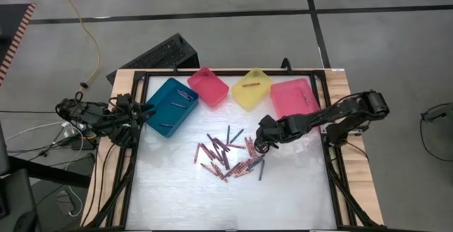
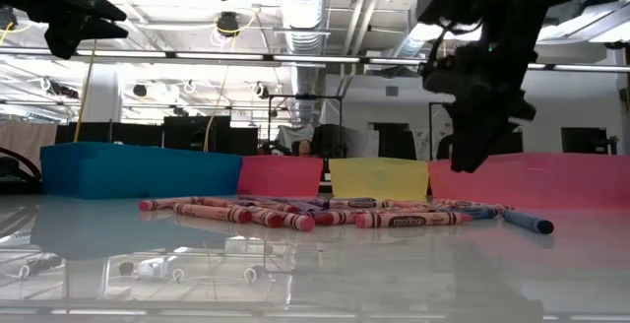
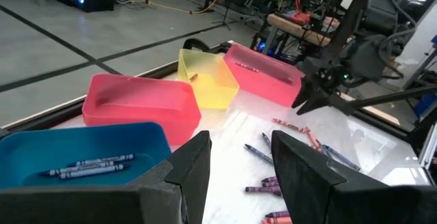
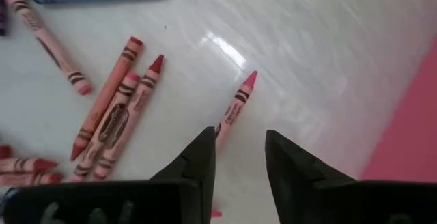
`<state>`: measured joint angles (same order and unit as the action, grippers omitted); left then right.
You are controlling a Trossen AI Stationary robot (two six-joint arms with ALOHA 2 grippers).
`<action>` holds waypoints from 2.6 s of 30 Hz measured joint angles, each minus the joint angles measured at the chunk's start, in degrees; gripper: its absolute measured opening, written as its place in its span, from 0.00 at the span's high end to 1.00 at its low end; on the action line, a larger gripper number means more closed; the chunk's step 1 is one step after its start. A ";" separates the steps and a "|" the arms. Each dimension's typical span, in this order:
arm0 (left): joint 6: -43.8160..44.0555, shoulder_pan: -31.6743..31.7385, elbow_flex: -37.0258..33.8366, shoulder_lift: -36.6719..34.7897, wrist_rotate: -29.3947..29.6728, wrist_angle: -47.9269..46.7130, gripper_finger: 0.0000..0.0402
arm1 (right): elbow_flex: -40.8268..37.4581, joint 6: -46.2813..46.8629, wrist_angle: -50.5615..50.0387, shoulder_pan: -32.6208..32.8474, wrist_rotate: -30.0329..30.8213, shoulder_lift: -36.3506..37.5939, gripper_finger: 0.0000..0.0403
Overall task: Sort crayons
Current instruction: Put the pink crayon into the right pink bin
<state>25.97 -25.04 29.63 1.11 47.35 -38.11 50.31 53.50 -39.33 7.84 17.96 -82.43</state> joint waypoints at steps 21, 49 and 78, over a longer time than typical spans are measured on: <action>-0.02 0.02 0.00 0.02 0.02 0.02 0.64 | -0.26 -1.04 4.75 -3.22 -1.89 -9.73 0.55; 0.00 0.00 0.00 0.02 0.02 0.02 0.64 | 2.71 -2.43 3.97 -2.98 -4.63 -12.35 0.98; -0.02 0.00 -0.02 0.02 0.03 -0.02 0.64 | 9.99 -1.83 -23.87 -10.81 12.63 11.65 0.99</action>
<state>25.96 -25.04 29.61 1.13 47.39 -38.13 60.29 51.67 -63.20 -2.97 30.58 -70.78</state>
